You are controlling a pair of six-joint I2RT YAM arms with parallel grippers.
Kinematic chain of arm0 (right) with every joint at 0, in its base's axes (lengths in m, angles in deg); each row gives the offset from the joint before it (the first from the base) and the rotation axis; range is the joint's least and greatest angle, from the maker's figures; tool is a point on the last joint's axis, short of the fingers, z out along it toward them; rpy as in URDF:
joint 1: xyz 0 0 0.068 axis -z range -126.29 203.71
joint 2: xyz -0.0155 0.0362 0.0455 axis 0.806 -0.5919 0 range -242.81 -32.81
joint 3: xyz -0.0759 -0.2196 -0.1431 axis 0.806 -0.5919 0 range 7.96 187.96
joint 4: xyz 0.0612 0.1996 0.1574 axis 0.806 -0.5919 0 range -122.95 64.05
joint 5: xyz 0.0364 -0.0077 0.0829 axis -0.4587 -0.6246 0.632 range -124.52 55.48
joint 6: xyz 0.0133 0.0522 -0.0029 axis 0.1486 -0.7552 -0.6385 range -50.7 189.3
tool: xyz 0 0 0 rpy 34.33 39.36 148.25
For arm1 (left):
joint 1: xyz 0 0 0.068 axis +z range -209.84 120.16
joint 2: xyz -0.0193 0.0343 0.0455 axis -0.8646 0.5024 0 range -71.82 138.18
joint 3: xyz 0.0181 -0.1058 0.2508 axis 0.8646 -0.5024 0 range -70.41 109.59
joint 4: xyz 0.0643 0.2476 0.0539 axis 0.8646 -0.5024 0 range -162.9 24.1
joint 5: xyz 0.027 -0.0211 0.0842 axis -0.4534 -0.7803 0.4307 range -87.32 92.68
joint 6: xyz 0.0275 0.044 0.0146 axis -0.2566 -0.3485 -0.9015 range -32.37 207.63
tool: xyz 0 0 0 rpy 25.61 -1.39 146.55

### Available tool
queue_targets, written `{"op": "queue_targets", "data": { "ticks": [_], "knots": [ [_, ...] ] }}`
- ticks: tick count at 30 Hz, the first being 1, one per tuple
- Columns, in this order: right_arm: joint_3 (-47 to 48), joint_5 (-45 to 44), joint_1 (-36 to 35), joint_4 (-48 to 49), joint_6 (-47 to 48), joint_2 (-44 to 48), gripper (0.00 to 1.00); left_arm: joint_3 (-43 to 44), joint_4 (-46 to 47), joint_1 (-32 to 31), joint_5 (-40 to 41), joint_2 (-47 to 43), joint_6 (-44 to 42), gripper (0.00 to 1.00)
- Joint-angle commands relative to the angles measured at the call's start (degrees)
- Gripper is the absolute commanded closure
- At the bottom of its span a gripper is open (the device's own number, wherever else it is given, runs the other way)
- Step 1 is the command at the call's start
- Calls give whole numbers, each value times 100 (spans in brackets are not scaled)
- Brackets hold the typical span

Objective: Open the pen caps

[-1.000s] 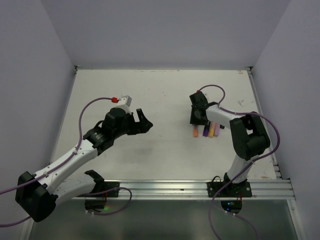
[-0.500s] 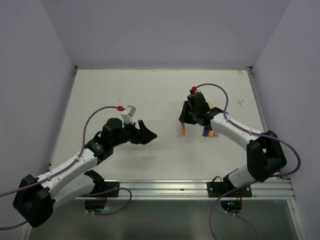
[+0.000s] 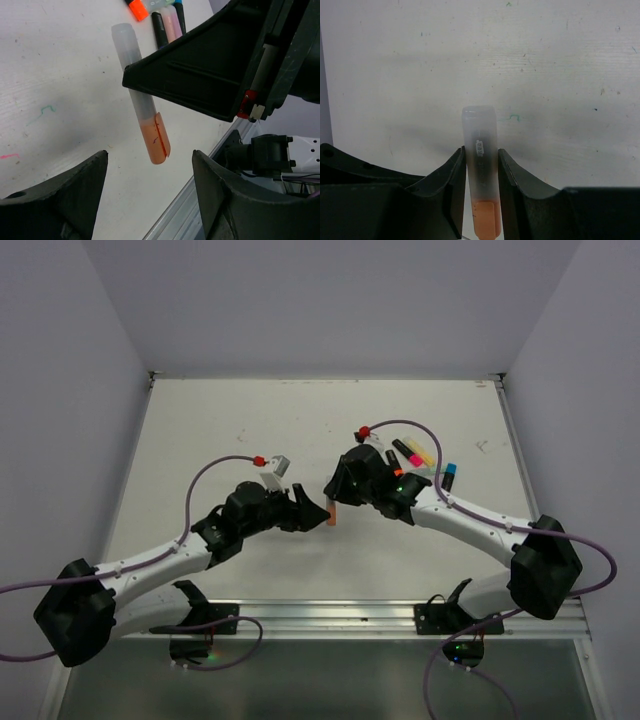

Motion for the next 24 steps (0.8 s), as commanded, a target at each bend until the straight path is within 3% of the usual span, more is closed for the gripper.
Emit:
{"op": "queue_targets", "data": {
  "ticks": [1,12,24],
  "knots": [
    [280,-555,-115,9,-429,66,100,240,254,-96,492,79,160,30],
    [236,-512,-248,106,-728,110,100,170,456,-334,773,290,221,46],
    [131,-556,-353,247,-939,154,100,187,552,-404,888,449,265,53]
  ]
}}
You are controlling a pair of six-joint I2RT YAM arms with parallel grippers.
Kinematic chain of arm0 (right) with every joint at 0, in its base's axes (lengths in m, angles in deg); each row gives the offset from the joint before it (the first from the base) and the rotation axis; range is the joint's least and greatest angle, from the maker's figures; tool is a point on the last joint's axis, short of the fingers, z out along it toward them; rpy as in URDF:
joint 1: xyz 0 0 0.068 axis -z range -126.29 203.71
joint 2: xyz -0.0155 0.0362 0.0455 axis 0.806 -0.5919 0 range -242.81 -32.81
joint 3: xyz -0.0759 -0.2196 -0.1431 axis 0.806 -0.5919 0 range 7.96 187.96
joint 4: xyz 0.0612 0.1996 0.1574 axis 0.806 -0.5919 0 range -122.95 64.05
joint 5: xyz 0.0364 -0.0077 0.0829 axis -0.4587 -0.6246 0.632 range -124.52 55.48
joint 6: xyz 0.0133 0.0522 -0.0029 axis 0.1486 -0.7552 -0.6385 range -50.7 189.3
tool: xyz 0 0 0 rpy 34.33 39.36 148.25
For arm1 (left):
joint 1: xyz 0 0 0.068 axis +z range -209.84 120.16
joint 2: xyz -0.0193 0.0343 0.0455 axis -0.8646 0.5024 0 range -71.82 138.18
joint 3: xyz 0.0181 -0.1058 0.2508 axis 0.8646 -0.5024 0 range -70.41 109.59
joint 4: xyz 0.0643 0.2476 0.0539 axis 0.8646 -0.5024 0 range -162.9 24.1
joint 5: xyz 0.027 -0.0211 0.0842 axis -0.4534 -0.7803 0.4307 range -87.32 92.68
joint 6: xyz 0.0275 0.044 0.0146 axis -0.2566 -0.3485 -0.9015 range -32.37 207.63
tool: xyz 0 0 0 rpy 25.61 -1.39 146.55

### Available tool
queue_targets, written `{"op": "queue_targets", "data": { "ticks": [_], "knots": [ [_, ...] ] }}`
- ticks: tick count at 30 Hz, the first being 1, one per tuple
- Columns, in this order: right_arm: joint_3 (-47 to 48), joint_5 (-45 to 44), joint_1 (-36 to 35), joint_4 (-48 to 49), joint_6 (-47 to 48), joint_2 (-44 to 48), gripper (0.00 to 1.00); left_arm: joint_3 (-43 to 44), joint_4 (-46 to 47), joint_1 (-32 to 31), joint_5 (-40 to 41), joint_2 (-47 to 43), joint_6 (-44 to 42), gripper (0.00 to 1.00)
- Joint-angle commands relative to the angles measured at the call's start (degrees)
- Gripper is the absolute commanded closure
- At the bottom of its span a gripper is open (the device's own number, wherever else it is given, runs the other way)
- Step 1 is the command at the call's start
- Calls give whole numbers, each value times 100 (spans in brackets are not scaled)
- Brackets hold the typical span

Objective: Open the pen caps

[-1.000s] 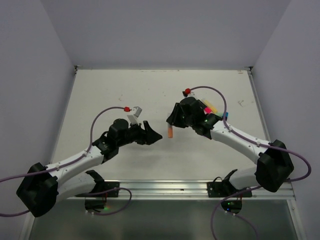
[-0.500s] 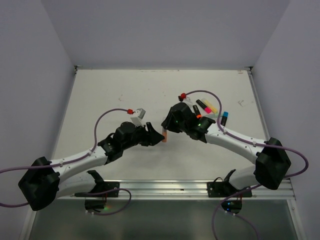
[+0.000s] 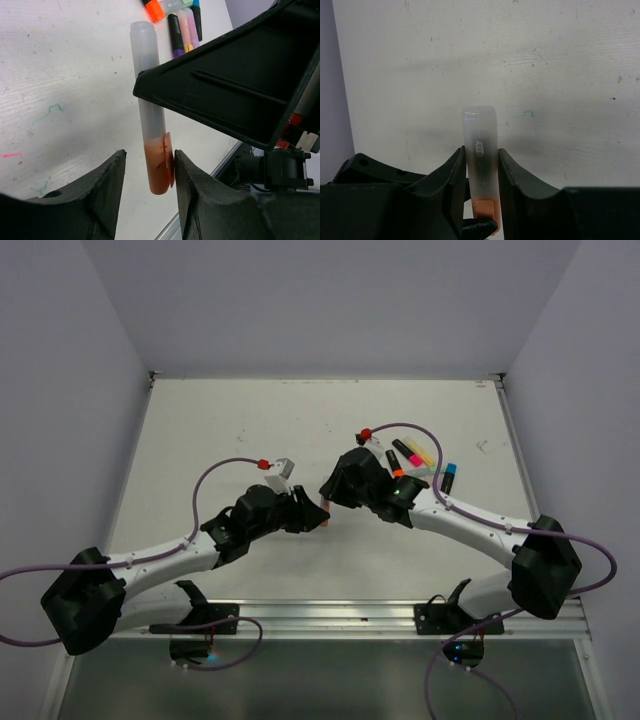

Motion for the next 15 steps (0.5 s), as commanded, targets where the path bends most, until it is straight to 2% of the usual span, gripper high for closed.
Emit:
{"op": "queue_targets", "data": {
  "ticks": [1,10,13,15],
  "knots": [
    [87,-241,-56,251,-218,147,100,176,369,-55,173,53,80,53],
    [78,-250,-82,304,-315,139,100,132,404,-125,102,80,97,60],
    [43,-241,-82,348,-350,156,100,115,413,-134,85,80,97,68],
    [-1,-223,-82,409,-341,191,100,106,422,-134,50,80,89,82]
  ]
}}
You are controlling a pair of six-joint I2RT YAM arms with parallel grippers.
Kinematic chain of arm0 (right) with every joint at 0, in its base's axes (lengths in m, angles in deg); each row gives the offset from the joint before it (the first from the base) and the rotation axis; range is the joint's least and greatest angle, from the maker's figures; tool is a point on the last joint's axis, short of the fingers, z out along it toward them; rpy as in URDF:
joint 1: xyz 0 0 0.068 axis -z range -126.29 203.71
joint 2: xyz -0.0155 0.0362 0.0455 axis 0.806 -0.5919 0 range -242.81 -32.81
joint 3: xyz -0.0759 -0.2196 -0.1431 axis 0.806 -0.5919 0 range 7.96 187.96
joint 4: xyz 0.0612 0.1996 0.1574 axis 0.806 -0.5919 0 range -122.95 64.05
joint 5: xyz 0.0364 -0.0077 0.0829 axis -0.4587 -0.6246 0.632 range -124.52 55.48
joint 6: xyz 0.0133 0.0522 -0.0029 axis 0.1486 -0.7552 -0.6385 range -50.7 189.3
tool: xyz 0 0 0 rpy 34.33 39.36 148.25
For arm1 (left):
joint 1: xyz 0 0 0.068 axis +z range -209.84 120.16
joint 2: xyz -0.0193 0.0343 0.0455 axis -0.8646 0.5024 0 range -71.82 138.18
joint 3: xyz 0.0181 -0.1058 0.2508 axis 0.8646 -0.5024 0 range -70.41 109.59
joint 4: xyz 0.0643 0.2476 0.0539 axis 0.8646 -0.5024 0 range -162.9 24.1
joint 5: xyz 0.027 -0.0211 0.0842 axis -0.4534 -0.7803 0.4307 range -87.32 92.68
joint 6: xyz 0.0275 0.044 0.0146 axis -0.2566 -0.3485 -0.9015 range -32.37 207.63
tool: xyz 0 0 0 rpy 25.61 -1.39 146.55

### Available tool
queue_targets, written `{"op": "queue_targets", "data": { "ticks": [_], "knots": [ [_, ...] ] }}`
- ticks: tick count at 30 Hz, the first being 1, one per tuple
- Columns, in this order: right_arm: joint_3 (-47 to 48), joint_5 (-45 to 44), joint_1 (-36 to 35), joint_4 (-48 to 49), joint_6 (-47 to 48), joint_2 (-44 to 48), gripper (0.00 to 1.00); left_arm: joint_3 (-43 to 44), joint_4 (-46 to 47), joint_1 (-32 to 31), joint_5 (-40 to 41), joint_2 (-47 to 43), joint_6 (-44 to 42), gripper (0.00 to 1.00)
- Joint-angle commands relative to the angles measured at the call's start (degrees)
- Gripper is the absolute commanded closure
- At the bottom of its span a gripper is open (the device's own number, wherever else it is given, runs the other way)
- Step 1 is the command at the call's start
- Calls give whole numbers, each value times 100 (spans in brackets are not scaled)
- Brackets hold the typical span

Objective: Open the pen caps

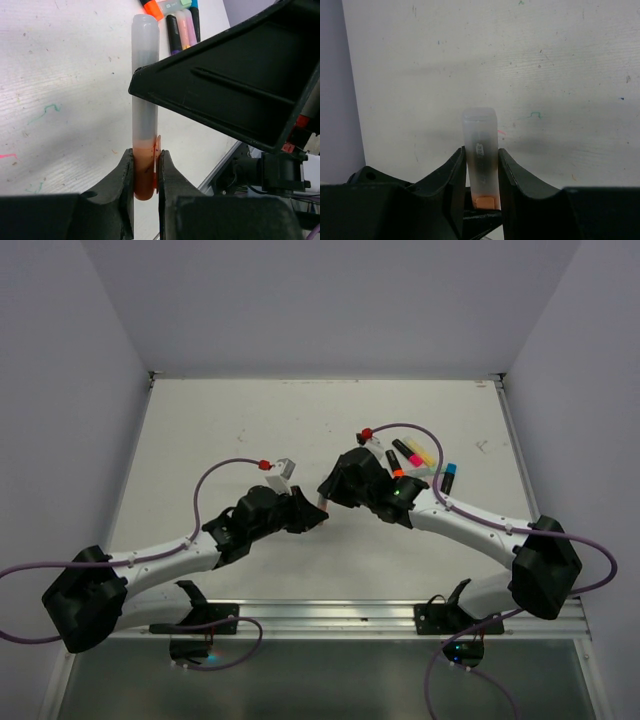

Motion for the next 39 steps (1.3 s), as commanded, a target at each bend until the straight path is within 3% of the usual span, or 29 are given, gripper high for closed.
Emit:
{"op": "queue_targets", "data": {
  "ticks": [1,2,3,6,7,10,13,18,24,29,39],
  "knots": [
    [-17,-188,-49,346,-114,193,100,106,306,-35,-9,12,-29,92],
    [-60,-127,-41,364,-88,211,100,115,297,-35,-36,12,-21,100],
    [-95,-118,-41,408,-53,281,100,106,323,-35,-71,-14,-29,100],
    [-324,5,-41,644,316,518,68,-25,638,-35,-360,-233,-143,100],
    [-359,75,-49,654,578,571,46,-87,753,-44,-457,-330,-161,100],
    [-447,382,-41,707,1114,756,29,-236,1044,-27,-791,-664,-223,100],
    [-640,533,-41,865,1353,1097,29,-228,1289,-9,-1274,-840,-197,100],
    [-1089,919,21,1400,1644,1696,38,-368,2167,123,-2355,-902,189,100],
    [-1291,1261,65,1542,1732,2074,68,-719,3150,325,-2848,-718,803,100],
    [-1537,1587,65,1981,1627,2162,81,-1027,3839,579,-3085,-498,1209,100],
    [-1669,1824,65,2219,1583,2197,72,-1080,4173,676,-3209,-550,1421,100]
  ]
}}
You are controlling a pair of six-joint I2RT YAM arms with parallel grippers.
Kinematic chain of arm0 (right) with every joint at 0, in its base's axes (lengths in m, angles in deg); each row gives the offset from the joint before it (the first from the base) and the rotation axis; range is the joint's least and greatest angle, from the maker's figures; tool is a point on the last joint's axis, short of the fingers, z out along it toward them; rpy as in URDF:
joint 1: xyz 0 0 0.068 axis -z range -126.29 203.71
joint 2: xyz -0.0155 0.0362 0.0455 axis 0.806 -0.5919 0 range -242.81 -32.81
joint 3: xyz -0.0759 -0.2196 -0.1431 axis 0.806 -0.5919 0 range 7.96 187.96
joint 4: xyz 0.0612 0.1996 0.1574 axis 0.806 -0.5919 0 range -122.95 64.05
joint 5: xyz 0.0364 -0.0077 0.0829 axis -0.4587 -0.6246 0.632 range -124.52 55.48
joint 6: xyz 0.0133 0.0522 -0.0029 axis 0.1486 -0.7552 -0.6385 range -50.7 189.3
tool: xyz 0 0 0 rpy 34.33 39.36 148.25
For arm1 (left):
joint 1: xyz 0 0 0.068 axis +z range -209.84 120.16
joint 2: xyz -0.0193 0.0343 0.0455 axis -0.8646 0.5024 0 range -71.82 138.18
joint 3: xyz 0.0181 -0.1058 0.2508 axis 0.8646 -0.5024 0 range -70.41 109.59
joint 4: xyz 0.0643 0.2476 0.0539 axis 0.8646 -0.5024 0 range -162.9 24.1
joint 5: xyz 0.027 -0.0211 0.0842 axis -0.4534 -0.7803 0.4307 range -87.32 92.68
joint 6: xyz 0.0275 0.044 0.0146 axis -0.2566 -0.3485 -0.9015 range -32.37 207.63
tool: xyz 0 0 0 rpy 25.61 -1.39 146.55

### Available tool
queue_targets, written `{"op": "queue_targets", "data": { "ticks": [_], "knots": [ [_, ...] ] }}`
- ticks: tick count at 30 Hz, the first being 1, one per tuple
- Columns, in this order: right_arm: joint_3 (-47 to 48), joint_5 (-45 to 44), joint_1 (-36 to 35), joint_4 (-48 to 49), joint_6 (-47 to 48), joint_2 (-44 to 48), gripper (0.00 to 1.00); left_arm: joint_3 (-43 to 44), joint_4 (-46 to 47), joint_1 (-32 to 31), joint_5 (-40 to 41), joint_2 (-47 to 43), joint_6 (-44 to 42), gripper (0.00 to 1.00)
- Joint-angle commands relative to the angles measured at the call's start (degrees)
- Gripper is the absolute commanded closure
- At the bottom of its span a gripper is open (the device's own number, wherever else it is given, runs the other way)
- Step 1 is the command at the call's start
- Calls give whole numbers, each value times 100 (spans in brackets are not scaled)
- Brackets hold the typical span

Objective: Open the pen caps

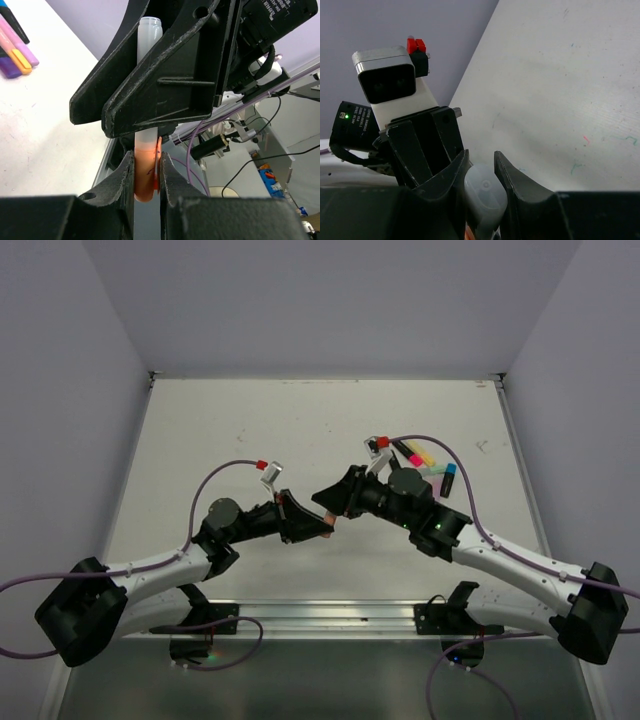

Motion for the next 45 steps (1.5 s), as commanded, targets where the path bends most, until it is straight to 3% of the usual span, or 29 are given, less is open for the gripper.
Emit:
{"op": "queue_targets", "data": {
  "ticks": [1,4,5,10,14,22,26,27,28,30,31,34,39,41,43,45],
  "knots": [
    [-150,-31,98,-131,402,184,72,-49,460,167,-147,-203,243,100],
    [-203,4,106,-70,385,185,80,-66,433,202,-190,-265,251,100],
    [-203,13,106,-61,393,158,100,-66,425,203,-199,-274,260,100],
    [-238,-520,115,237,358,96,100,-93,416,229,-226,-221,260,100],
    [25,-751,535,456,227,-61,100,-172,442,229,-252,-203,260,100],
    [789,-348,1572,1099,-274,-887,100,-251,-137,246,-111,-484,146,100],
    [1290,-111,1715,1004,-197,-1335,100,-304,-312,282,-138,-625,59,100],
    [1457,-75,1723,811,-117,-1458,100,-208,-584,325,-68,-703,-64,100],
    [1867,108,1724,522,-21,-1825,100,-7,-2065,430,411,-913,-317,100],
    [2395,223,1706,-217,383,-2178,100,938,-4022,493,1526,-1038,-1415,100],
    [2538,276,1689,-506,506,-2554,100,1257,-5528,493,2715,-960,-1653,100],
    [2697,40,1671,-1027,753,-2943,100,2024,-6822,781,4067,-697,-1867,100],
    [3179,-84,1566,-1264,1008,-3857,100,2630,-7090,1300,5257,-380,-1928,100],
    [3391,-197,1469,-1396,1087,-4147,100,2868,-7222,1563,5180,146,-2199,100],
    [4141,-259,1329,-1780,1158,-4926,100,3176,-7126,2404,4927,881,-2593,100],
    [4322,-268,1267,-1985,1184,-5079,100,3194,-7090,2539,5038,974,-2649,100]
  ]
}}
